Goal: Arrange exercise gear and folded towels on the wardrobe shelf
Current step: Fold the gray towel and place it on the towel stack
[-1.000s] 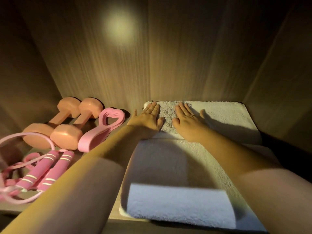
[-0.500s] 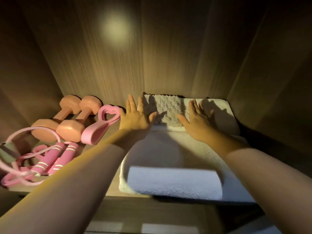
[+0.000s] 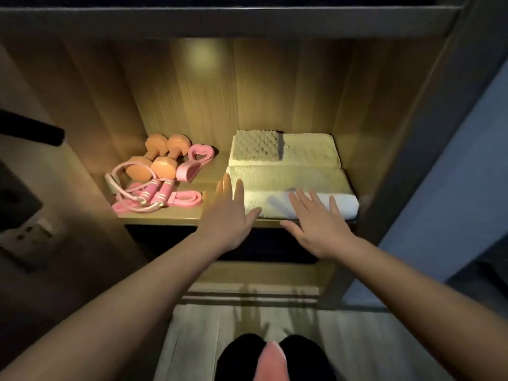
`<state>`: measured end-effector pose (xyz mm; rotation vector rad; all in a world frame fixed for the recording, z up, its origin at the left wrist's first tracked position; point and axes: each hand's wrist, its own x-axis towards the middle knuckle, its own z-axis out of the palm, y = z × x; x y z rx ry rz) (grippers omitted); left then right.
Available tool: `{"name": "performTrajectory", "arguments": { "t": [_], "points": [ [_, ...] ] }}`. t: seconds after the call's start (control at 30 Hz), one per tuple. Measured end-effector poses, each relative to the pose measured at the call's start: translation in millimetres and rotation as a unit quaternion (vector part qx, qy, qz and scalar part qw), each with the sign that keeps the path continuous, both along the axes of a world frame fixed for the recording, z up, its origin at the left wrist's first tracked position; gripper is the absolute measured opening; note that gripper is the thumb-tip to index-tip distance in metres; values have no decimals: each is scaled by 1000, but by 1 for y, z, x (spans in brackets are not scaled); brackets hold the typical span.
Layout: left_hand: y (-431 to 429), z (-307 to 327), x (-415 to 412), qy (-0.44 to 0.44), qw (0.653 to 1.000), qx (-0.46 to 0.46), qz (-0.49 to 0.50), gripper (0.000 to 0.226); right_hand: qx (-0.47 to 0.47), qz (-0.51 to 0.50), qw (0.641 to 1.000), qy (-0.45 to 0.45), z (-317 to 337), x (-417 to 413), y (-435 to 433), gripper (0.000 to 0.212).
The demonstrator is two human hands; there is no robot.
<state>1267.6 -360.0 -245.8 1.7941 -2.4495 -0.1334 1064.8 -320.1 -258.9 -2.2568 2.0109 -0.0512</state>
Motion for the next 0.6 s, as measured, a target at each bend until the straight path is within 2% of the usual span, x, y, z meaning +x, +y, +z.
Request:
{"name": "performTrajectory", "arguments": {
  "t": [0.27,0.6],
  "points": [
    [171,-49,12,11,998,3,-61,73,17,35,999,-25,-29,34,163,65],
    [271,-97,30,118,990,73,-31,64,84,-26,990,-111,-75,43,265,61]
  ]
}}
